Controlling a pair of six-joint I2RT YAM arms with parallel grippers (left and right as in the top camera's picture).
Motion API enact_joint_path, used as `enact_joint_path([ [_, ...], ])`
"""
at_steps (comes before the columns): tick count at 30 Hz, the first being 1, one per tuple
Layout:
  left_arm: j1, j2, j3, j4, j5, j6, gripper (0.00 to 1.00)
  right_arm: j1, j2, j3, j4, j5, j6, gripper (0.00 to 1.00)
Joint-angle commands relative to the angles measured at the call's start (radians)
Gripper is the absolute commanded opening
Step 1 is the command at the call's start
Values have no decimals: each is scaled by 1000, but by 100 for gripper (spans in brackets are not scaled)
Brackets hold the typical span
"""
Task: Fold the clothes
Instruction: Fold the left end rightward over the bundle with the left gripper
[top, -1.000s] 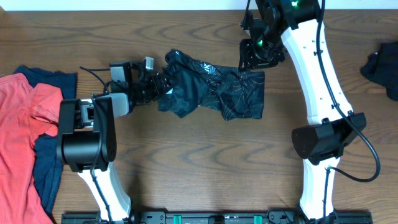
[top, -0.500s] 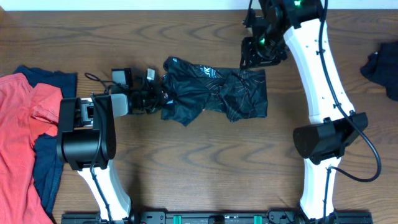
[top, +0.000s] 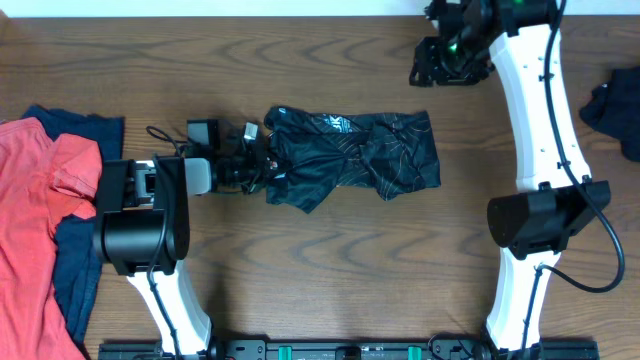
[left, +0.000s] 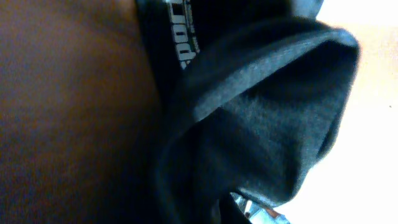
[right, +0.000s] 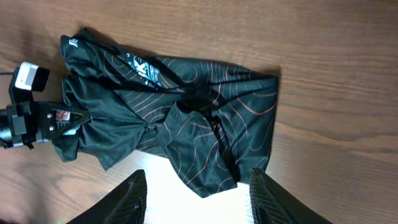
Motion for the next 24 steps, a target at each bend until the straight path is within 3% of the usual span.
enact_joint_path([
  [1,-38,-2,-23,94,-71,-121,6,-19,-30,17,9,1,-27,52],
  [11,-211,-161,-22,358,-250,-302,6,-43,-30,17,30,1,-31,53],
  [24,-201,-268,-22,313,-267,-292,6,-84,-29,17,16,-3,-30,54],
])
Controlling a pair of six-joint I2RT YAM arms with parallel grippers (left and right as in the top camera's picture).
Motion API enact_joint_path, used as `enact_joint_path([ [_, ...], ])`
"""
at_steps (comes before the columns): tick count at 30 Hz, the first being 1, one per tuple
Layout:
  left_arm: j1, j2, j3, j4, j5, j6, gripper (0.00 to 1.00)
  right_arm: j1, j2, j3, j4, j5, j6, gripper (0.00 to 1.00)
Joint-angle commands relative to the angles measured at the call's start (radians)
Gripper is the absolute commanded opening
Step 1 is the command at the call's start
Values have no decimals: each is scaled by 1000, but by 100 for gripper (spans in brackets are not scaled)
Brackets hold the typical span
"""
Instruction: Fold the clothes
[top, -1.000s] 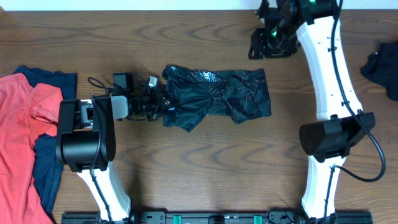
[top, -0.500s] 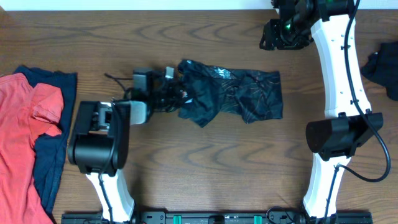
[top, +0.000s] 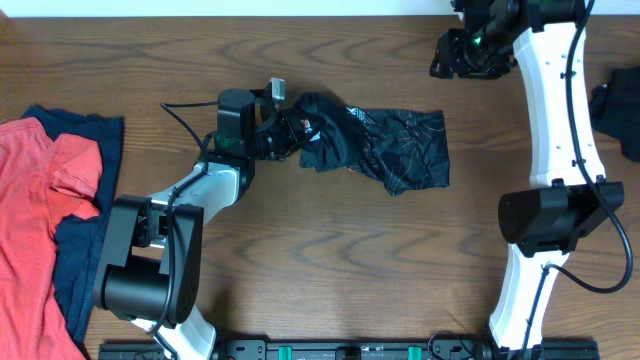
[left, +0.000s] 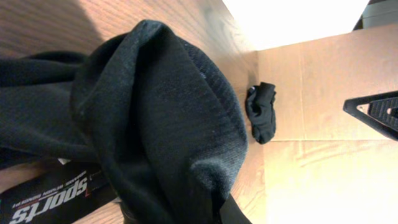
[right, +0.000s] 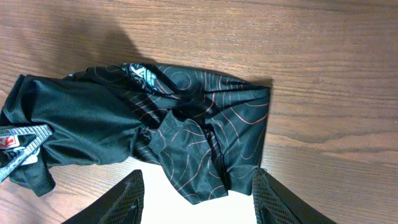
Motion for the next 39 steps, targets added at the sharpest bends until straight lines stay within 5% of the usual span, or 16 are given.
enact_joint_path([
  [1,22,-13,-2,-26,-16,14,6,-10,-29,17,-6,-4,-16,55],
  [11,46,-19,-1,-31,-12,42,6,-48,-29,16,-10,-4,-16,56],
  [39,-224,-19,36,-31,-137,173,7,-48,-22,13,-32,-5,-23,56],
])
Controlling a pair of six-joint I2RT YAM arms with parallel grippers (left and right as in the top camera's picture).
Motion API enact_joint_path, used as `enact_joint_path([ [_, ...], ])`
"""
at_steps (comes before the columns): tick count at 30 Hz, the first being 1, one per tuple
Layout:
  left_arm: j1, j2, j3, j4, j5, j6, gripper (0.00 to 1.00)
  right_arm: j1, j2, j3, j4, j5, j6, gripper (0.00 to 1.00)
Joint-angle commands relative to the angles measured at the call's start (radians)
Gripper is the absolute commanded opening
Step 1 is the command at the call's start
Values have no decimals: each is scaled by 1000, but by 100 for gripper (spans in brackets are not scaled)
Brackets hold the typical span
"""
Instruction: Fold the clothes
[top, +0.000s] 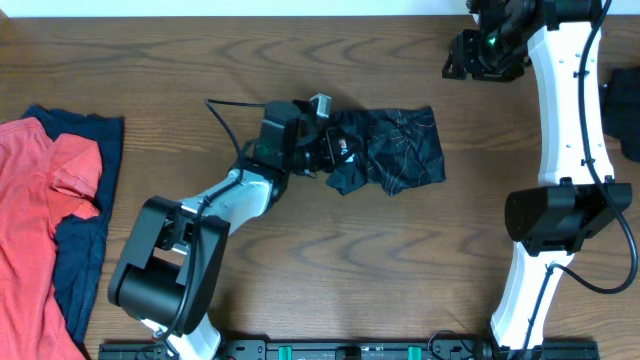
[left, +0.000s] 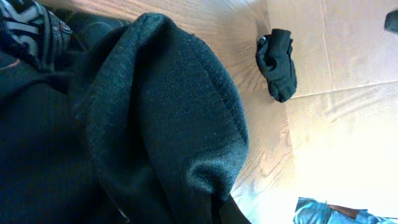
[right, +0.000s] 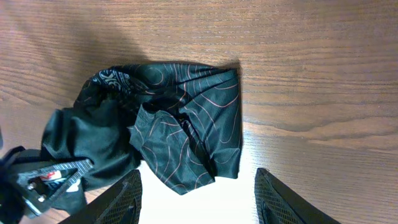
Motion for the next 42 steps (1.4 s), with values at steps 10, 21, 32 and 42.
enact_joint_path([
  [10,-70,-19,84,-52,-109,45,6,-8,-21,5,-20,101,17,53],
  [21,-97,-19,264,-411,-224,198,6,-69,-21,-183,27,335,154,60],
  [32,-190,-14,303,-533,-383,272,6,-75,-21,-425,126,276,158,57],
  [42,-251,-11,305,-520,-436,272,6,-77,-21,-431,126,276,158,58],
])
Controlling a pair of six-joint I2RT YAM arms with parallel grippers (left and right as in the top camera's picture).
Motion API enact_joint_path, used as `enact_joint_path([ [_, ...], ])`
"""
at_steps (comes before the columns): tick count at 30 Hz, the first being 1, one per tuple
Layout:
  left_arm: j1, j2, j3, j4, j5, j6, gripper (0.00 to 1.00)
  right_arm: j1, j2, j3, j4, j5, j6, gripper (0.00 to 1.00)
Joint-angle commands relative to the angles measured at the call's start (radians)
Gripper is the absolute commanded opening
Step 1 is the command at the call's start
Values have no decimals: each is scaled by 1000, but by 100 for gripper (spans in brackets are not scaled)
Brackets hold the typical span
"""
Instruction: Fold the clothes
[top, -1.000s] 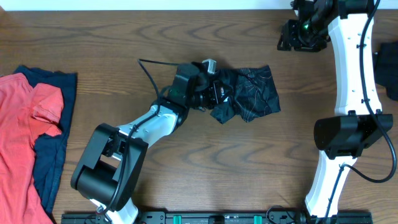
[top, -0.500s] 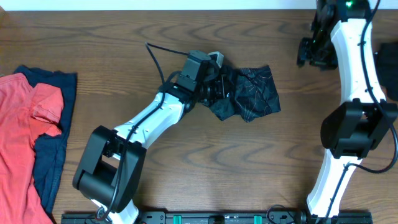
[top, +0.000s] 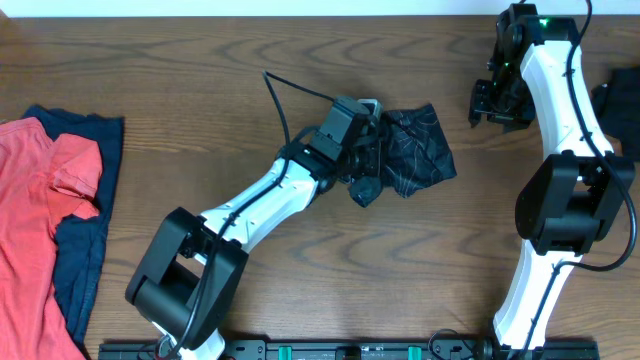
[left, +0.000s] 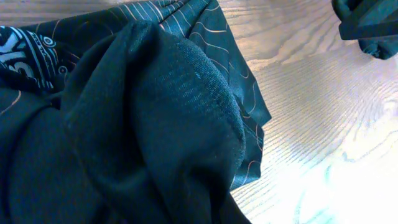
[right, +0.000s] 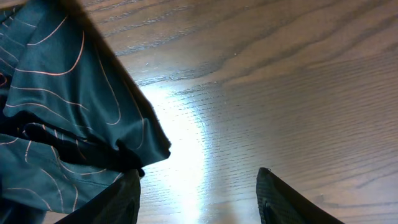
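A black garment (top: 418, 152) with thin copper lines lies bunched at the table's middle back. My left gripper (top: 366, 150) is over its left part, shut on a thick fold of the cloth. In the left wrist view that fold of the garment (left: 143, 118) fills the frame and hides the fingers. My right gripper (top: 496, 100) is low beside the garment's right edge (right: 68, 106), about a hand's width off. It stands open (right: 199, 199) over bare wood with nothing between its fingers (right: 121, 199).
A red shirt (top: 35, 200) lies on a navy garment (top: 85, 250) at the left edge of the table. Another dark garment (top: 622, 105) sits at the right edge, behind the right arm. Bare wood shows in front of the black garment.
My left gripper has moved further right with the held fold, now over the garment's right half. The right gripper has come down from high at the back to just beside the garment's right edge.
The garment first lay stretched out lengthwise with my left gripper shut on its left end. At each later moment that end was further right and the garment shorter, until now it is doubled into a bunch. The right gripper stayed open above the back right, then was low.
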Motion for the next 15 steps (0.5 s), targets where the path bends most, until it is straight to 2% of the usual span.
enact_joint_path([
  [1,-26,-11,27,16,-48,21,6,-3,-20,-7,2,-4,17,58],
  [9,-47,-10,27,46,-149,21,7,-3,-20,-7,-9,-3,16,56],
  [15,-53,30,27,96,-155,31,8,-3,-20,-7,-11,-3,16,56],
])
